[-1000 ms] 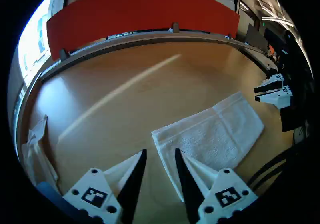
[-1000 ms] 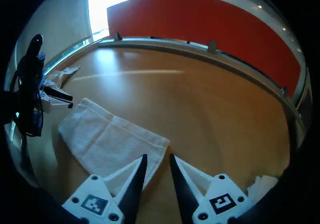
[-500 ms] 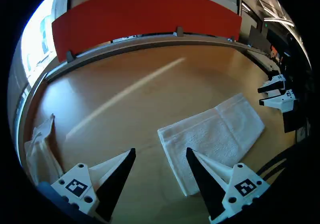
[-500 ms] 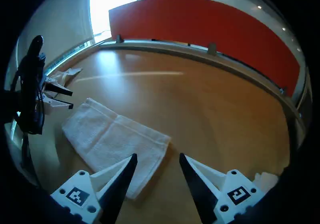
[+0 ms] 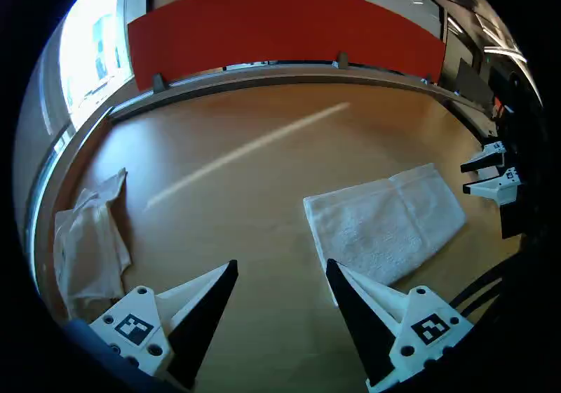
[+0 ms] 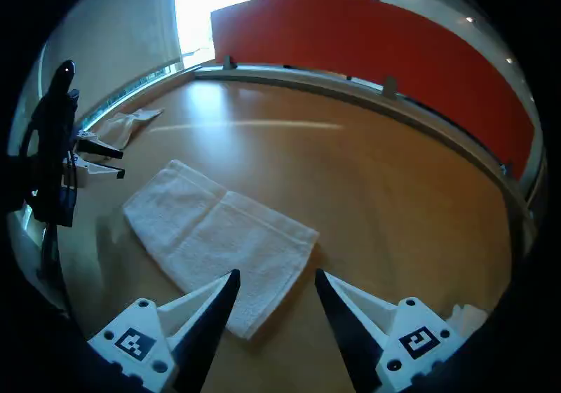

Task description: Fold towel

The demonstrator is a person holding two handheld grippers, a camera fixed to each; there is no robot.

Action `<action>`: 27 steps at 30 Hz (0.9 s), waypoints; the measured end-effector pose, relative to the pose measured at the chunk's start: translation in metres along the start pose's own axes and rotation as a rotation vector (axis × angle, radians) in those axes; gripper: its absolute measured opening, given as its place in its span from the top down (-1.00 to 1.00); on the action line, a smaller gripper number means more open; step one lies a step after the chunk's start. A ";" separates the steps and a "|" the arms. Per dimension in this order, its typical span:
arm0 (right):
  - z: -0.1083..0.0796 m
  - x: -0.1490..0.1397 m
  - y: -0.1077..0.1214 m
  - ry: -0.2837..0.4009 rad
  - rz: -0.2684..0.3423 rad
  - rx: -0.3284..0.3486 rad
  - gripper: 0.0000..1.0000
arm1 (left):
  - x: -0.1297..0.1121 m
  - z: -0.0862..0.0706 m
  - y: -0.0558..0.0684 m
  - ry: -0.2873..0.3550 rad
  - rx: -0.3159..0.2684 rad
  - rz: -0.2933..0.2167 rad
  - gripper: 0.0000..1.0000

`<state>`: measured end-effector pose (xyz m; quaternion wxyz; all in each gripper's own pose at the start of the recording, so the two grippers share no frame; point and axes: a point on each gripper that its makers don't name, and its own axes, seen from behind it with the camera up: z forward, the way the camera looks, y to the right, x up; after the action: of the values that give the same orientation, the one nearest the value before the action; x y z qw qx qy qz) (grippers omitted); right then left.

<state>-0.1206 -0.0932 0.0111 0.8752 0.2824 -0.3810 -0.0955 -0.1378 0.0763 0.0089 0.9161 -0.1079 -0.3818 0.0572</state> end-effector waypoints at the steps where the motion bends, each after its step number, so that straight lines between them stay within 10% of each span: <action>1: 0.000 -0.001 -0.002 -0.003 -0.007 0.008 -0.66 | -0.004 -0.003 -0.002 0.000 0.005 -0.009 -0.87; 27: -0.005 -0.040 -0.033 -0.116 -0.228 0.135 -0.83 | -0.095 -0.098 -0.029 -0.034 0.159 -0.147 -0.87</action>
<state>-0.1427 -0.1028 -0.0347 0.8143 0.3760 -0.4018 -0.1847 -0.1340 0.0154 -0.1167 0.9170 -0.0053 -0.3983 0.0217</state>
